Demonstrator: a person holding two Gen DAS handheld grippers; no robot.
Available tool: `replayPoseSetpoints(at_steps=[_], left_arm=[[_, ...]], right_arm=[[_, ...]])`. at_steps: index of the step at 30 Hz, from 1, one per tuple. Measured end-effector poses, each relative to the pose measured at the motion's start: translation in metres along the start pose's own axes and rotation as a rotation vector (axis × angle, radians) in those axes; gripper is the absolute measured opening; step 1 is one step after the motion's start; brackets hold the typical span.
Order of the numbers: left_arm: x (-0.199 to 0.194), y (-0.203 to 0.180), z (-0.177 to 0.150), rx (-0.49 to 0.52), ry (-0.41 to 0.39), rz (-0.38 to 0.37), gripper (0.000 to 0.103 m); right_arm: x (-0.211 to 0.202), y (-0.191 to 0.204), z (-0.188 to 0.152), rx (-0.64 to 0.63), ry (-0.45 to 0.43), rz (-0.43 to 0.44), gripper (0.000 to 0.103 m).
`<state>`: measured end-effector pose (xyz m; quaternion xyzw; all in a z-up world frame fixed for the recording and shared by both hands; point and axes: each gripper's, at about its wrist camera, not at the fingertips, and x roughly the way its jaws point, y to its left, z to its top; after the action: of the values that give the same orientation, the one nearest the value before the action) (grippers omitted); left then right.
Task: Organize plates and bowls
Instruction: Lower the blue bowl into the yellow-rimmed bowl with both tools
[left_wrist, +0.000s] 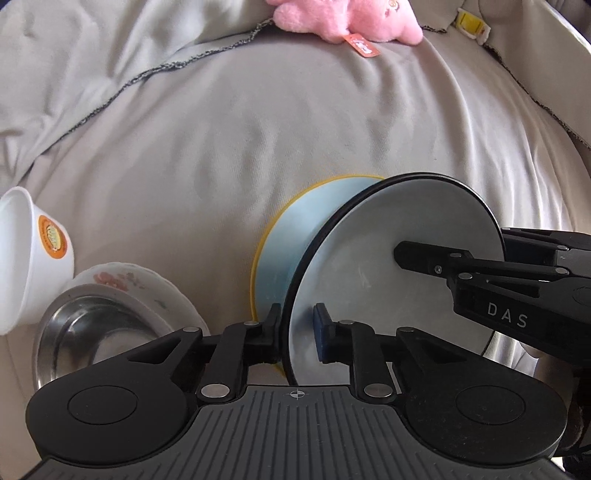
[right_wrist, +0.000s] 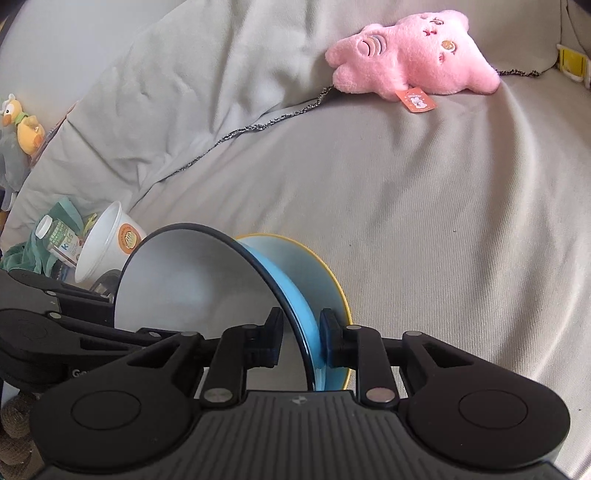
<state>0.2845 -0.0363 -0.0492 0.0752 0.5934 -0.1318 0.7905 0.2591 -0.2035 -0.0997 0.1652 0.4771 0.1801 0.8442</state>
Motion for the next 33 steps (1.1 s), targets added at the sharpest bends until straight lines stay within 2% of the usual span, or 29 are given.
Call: replayPoseSetpoints(at_steps=[3, 5, 6, 7, 12, 15, 21, 27, 33], left_arm=[[-0.011, 0.001, -0.001, 0.012, -0.043, 0.025, 0.017], [-0.017, 0.001, -0.002, 0.027, -0.076, 0.068, 0.017], [-0.02, 0.0, -0.002, 0.041, -0.094, 0.078, 0.017], [-0.024, -0.001, -0.002, 0.057, -0.11, 0.082, 0.017], [-0.026, -0.015, -0.006, 0.14, -0.119, 0.107, 0.017], [-0.023, -0.024, -0.01, 0.181, -0.114, 0.124, 0.017], [-0.024, -0.024, -0.012, 0.202, -0.148, 0.161, 0.017], [-0.043, -0.006, -0.009, 0.131, -0.227, 0.065, 0.021], [-0.046, 0.01, -0.007, 0.099, -0.212, 0.052, 0.021]], right_arm=[[-0.001, -0.002, 0.001, 0.009, 0.002, 0.01, 0.022], [-0.002, -0.003, 0.003, 0.01, 0.002, 0.017, 0.022], [-0.003, -0.003, 0.003, 0.008, 0.0, 0.019, 0.024], [-0.005, -0.002, 0.003, 0.003, -0.001, 0.026, 0.031], [-0.025, 0.012, 0.005, -0.069, -0.09, -0.031, 0.031], [-0.029, 0.014, 0.008, -0.087, -0.084, -0.027, 0.031], [-0.021, 0.009, -0.001, -0.104, -0.099, -0.129, 0.032], [-0.009, -0.011, -0.006, -0.014, -0.018, -0.03, 0.037], [-0.001, -0.027, -0.016, 0.092, 0.033, 0.079, 0.041]])
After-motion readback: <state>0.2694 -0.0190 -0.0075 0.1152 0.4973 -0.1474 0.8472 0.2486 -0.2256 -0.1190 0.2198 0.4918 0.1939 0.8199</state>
